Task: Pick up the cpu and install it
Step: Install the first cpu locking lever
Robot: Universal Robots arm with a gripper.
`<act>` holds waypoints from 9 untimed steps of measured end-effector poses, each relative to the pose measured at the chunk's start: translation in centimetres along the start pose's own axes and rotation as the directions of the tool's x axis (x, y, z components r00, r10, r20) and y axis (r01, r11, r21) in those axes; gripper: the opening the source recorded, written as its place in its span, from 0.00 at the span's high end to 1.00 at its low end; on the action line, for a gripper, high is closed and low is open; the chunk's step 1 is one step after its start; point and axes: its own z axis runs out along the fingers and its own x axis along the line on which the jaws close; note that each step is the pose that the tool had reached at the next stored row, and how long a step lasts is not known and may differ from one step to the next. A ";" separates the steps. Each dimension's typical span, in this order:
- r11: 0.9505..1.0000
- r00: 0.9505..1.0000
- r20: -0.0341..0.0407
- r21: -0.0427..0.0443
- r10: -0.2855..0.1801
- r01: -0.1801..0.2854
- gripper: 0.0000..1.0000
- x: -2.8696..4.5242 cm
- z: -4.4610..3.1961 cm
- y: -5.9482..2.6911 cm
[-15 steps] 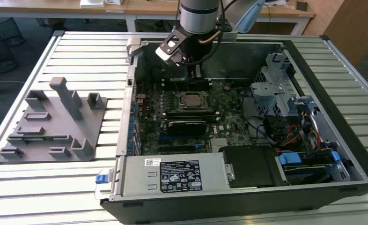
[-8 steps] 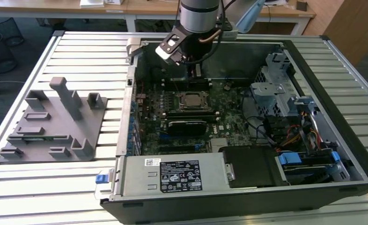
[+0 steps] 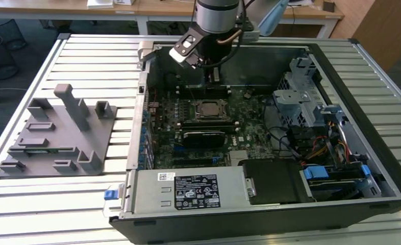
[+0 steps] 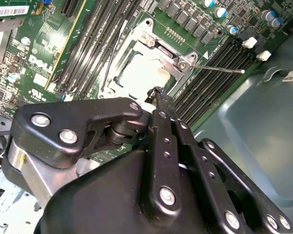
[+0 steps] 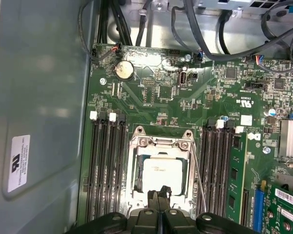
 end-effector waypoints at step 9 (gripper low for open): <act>1.000 1.000 0.000 0.000 0.000 0.000 0.89 -0.01 -0.92 0.01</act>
